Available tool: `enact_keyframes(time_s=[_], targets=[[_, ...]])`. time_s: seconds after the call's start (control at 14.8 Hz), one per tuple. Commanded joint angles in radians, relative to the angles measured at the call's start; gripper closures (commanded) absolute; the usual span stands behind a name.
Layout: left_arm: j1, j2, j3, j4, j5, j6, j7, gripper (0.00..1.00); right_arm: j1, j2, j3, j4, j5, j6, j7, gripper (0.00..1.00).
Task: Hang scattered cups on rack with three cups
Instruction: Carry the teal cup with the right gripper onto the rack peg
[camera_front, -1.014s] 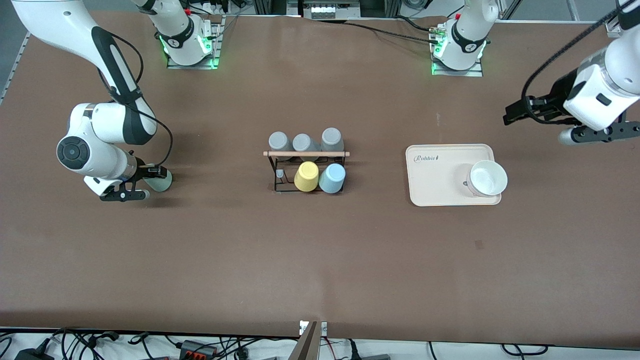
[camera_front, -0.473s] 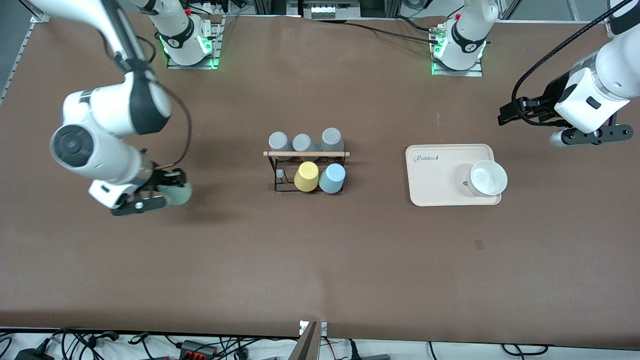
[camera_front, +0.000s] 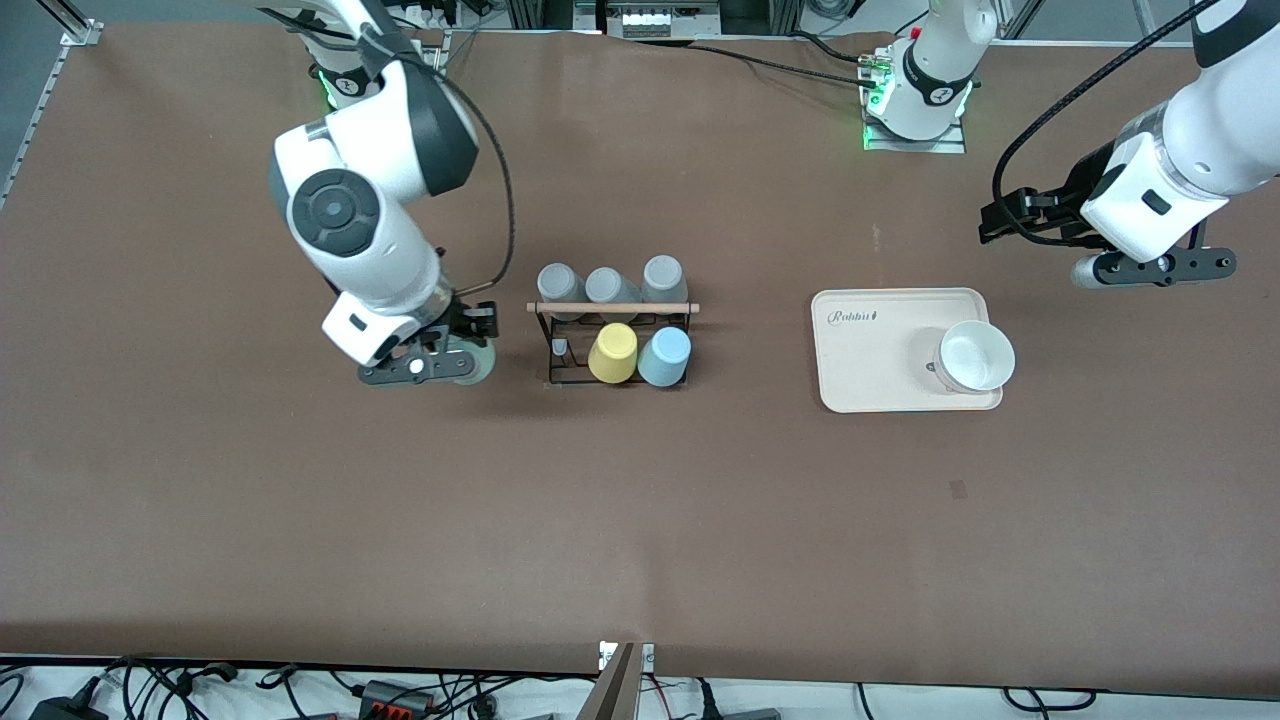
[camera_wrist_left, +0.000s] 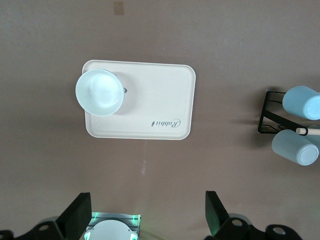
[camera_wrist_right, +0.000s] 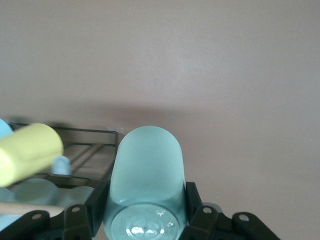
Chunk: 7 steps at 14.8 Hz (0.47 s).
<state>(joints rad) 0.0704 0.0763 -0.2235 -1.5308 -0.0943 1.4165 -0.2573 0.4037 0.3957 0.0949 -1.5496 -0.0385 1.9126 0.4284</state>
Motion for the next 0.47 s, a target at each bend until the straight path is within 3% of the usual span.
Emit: enact_keyframes(time_s=[0.0, 0.41], targets=[[0.012, 0.002, -0.011, 0.004, 0.019, -0.007, 0.012, 0.0, 0.061, 0.064, -0.006, 0.091, 0.02, -0.018, 0.108, 0.79], [0.014, 0.002, -0.013, 0.004, 0.022, -0.008, 0.015, 0.0, 0.147, 0.13, -0.006, 0.149, 0.02, -0.015, 0.234, 0.8]])
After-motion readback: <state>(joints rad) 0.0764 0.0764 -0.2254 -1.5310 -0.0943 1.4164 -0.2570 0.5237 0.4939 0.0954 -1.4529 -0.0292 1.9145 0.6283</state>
